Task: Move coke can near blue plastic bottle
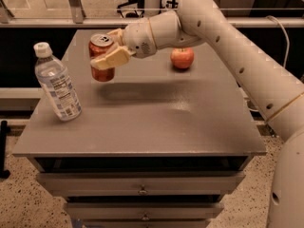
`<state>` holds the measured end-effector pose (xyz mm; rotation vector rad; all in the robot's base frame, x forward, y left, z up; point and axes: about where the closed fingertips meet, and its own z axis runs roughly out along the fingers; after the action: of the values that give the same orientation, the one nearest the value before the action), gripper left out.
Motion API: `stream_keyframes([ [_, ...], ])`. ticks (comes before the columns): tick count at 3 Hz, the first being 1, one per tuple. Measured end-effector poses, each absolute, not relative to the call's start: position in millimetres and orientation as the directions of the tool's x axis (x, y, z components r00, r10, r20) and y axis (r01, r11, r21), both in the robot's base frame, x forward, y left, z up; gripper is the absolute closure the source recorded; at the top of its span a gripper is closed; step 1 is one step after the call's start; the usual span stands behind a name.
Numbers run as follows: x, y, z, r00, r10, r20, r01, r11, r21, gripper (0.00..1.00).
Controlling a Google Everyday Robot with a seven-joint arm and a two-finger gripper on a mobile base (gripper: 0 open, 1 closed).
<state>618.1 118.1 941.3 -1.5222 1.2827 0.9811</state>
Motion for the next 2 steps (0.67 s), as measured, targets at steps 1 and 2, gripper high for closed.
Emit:
stream_keyframes([
  [1,598,137,933,0.21,-0.308,-0.928,-0.972,-0.171,-0.163,1.0],
  [2,588,145,920,0.268,-0.339,-0.902,-0.949,-0.255,-0.186,1.0],
])
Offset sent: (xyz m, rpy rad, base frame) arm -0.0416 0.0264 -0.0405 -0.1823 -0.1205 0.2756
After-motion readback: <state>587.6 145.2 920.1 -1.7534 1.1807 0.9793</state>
